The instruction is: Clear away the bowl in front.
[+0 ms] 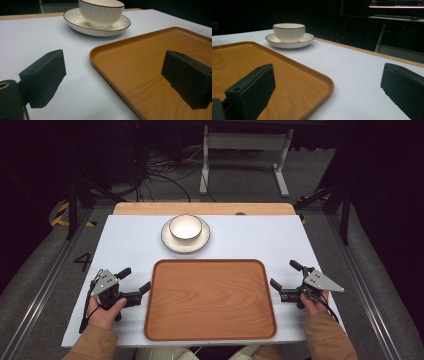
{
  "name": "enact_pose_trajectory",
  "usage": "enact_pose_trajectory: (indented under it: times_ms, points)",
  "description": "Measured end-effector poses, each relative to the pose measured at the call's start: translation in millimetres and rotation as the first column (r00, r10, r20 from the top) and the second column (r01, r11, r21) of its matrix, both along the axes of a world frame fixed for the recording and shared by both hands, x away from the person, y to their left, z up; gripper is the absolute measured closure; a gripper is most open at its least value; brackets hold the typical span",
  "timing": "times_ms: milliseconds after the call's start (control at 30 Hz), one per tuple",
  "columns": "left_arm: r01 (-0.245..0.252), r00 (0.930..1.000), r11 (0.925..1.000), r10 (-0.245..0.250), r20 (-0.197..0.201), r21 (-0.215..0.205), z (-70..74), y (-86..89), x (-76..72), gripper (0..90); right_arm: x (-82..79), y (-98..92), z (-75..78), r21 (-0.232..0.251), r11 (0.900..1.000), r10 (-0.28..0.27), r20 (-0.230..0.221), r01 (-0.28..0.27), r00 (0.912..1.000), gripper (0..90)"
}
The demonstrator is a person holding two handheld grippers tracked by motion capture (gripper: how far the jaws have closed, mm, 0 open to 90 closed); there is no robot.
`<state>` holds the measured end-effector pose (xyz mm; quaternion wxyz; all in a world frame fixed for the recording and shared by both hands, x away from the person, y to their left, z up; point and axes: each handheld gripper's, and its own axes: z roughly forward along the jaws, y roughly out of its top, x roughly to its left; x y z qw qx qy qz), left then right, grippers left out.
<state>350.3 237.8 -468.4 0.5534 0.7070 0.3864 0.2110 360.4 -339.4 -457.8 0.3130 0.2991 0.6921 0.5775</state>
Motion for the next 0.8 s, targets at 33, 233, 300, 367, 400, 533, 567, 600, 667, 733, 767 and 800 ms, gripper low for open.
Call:
enact_pose_trajectory:
  times_ms: [33,233,300,367,400,533,567,600,667,733,767,800]
  points:
    - [0.002,1.0000,1.0000,-0.002,0.000,0.003,0.0,-0.8,0.0,6.5,-0.2,0.1,0.0,-0.001,1.000,0.000,-0.001,0.000,1.0000,0.3]
    - [0.004,1.0000,0.9999,-0.004,-0.004,0.009,0.2,-0.9,0.3,6.5,-0.1,0.0,0.0,-0.002,1.000,0.001,-0.002,-0.001,1.0000,0.4]
    - [0.003,1.0000,1.0000,-0.003,-0.001,0.001,0.0,-0.4,0.6,6.5,0.1,-0.4,0.0,0.002,1.000,0.001,-0.003,-0.001,1.0000,0.4]
    - [0.004,1.0000,1.0000,-0.004,-0.002,0.001,0.0,-0.4,0.7,6.5,0.1,0.0,0.0,0.002,1.000,0.000,-0.001,0.000,1.0000,0.4]
    - [0.005,1.0000,1.0000,-0.005,-0.002,0.001,0.0,-0.6,0.8,6.5,-0.2,0.2,0.1,-0.003,1.000,-0.002,-0.002,0.002,1.0000,0.4]
    - [0.004,1.0000,1.0000,-0.004,-0.004,0.000,0.0,-0.3,0.8,6.2,-0.2,0.8,0.1,-0.007,1.000,-0.003,0.002,0.003,1.0000,0.5]
    - [0.000,0.9999,1.0000,-0.001,-0.012,-0.008,0.0,-0.3,1.0,6.2,-0.2,0.9,0.1,-0.005,1.000,-0.010,0.002,0.010,1.0000,0.4]
    - [0.004,0.9999,1.0000,-0.005,-0.016,-0.007,0.0,0.3,1.7,5.5,0.1,0.3,0.2,-0.002,1.000,-0.014,-0.007,0.014,0.9999,0.3]
    - [0.005,0.9998,1.0000,-0.005,-0.017,-0.007,0.1,0.6,1.7,5.2,0.1,0.1,0.2,0.000,1.000,-0.017,-0.007,0.017,0.9998,0.0]
    - [0.001,0.9998,1.0000,-0.001,-0.017,-0.007,0.1,0.2,1.9,4.6,0.1,0.3,0.3,0.000,1.000,-0.015,-0.008,0.015,0.9998,0.1]
    - [0.002,0.9998,1.0000,-0.002,-0.018,-0.005,0.2,0.1,2.1,4.5,0.2,0.5,0.3,-0.003,1.000,-0.014,-0.008,0.014,0.9999,0.4]
    - [0.000,0.9998,1.0000,0.000,-0.021,-0.002,0.4,0.1,2.2,4.4,0.4,0.6,0.3,-0.005,1.000,-0.014,-0.008,0.014,0.9999,0.6]
